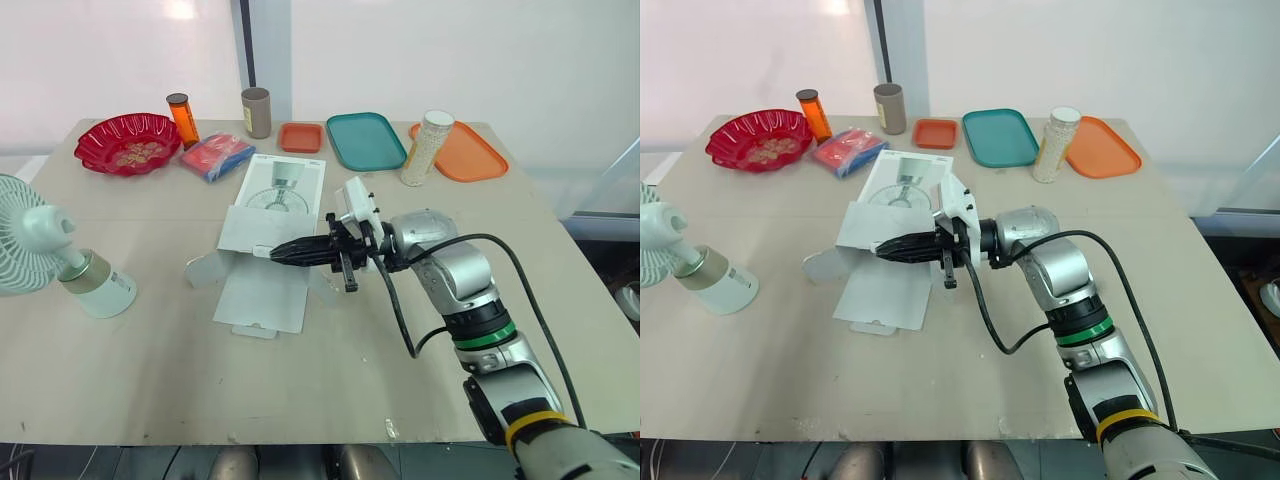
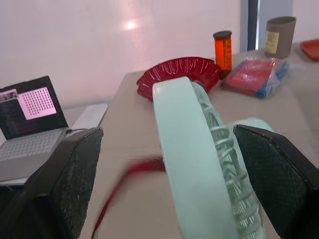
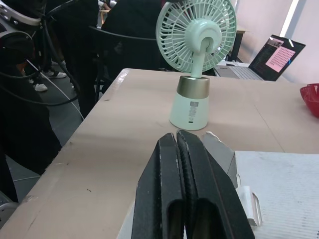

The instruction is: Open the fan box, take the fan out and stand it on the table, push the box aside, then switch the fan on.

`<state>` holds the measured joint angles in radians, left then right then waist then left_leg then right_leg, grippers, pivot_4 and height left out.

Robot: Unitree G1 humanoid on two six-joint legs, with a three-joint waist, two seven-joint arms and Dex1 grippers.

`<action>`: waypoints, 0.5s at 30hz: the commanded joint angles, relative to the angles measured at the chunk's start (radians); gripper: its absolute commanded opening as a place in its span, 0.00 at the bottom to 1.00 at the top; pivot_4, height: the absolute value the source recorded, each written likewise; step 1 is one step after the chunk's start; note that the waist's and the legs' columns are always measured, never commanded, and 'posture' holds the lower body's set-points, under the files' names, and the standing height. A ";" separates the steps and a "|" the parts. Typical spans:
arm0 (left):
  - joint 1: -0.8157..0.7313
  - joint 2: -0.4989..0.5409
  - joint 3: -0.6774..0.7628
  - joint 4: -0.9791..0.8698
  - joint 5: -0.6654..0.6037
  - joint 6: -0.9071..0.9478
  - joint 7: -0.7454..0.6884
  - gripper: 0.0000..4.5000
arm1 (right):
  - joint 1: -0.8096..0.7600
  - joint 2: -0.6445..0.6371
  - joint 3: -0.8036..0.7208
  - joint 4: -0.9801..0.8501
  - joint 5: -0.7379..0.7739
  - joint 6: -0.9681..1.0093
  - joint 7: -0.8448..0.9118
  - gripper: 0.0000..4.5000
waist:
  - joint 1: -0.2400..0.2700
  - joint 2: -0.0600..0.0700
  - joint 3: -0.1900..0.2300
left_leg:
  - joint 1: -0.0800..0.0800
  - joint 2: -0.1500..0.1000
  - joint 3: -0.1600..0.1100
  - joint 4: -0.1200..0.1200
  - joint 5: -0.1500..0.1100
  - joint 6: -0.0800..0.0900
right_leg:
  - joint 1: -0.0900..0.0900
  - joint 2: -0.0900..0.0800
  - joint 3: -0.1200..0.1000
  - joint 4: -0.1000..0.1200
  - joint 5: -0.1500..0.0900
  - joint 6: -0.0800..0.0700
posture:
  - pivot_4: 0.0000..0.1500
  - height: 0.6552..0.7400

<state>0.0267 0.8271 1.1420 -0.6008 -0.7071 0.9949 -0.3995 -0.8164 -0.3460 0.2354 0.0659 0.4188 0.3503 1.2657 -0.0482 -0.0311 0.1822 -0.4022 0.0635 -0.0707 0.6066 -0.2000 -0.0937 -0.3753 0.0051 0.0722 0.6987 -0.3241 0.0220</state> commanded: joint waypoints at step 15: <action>0.218 -0.045 -0.167 -0.322 -0.416 -0.127 -0.135 0.99 | -0.020 -0.031 -0.032 -0.071 -0.001 0.045 -0.063 0.00 | 0.000 -0.001 0.000 | 0.000 0.000 0.000 0.001 0.000 -0.001 | 0.000 0.000 0.001 0.000 0.000 0.000 | 1.00 1.00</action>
<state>0.1988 0.7671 1.0186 -0.8859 -1.1640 0.8991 -0.4957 -0.8269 -0.3672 0.2315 0.0520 0.4071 0.3840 1.2176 -0.0480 -0.0317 0.1824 -0.4021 0.0638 -0.0706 0.6073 -0.2001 -0.0946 -0.3750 0.0059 0.0732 0.6985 -0.3240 0.0220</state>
